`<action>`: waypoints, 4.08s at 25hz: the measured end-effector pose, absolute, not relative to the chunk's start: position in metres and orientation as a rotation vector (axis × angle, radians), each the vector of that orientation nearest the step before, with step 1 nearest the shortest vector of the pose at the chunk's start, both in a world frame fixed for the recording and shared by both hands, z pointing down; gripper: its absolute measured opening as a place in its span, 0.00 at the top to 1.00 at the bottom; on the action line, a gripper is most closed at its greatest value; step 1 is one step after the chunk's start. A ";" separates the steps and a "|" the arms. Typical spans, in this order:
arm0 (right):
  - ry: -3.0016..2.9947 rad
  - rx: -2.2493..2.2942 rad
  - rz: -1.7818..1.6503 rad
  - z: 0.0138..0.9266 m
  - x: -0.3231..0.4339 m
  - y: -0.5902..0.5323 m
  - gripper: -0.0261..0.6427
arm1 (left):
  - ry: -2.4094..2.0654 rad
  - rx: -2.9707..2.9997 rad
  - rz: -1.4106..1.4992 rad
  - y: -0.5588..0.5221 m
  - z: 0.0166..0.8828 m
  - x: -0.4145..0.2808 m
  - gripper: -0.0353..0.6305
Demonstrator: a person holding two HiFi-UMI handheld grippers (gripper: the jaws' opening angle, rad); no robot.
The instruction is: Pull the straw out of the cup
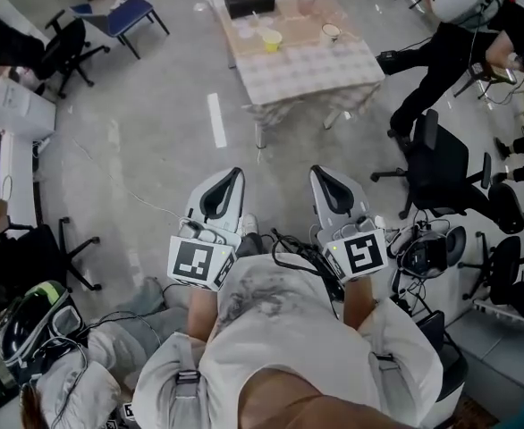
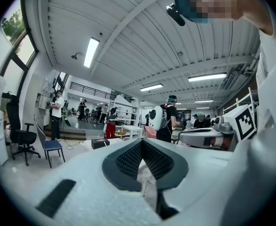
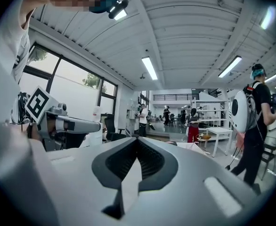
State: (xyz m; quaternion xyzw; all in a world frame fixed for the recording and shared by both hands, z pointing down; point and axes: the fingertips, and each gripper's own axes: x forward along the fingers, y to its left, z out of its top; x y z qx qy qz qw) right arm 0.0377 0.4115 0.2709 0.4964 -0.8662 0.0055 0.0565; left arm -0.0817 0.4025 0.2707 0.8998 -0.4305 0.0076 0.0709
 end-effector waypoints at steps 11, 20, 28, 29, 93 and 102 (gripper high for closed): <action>-2.573 1.580 0.038 0.271 0.016 0.362 0.95 | -1.206 2.736 0.037 0.345 0.274 -0.102 0.94; -2.563 1.601 0.044 0.273 0.042 0.314 0.95 | -1.181 2.746 0.056 0.294 0.277 -0.074 0.94; -2.639 1.500 0.063 0.276 0.068 0.259 0.95 | -1.244 2.696 0.063 0.243 0.281 -0.040 0.94; -2.647 1.486 0.065 0.277 0.071 0.253 0.95 | -1.253 2.691 0.063 0.238 0.281 -0.036 0.94; -2.502 1.464 0.101 0.325 0.046 -0.075 0.95 | -1.108 2.649 0.096 -0.082 0.342 -0.052 0.94; -2.509 1.406 0.138 0.353 0.054 -0.108 0.94 | -1.143 2.619 0.110 -0.109 0.362 -0.043 0.94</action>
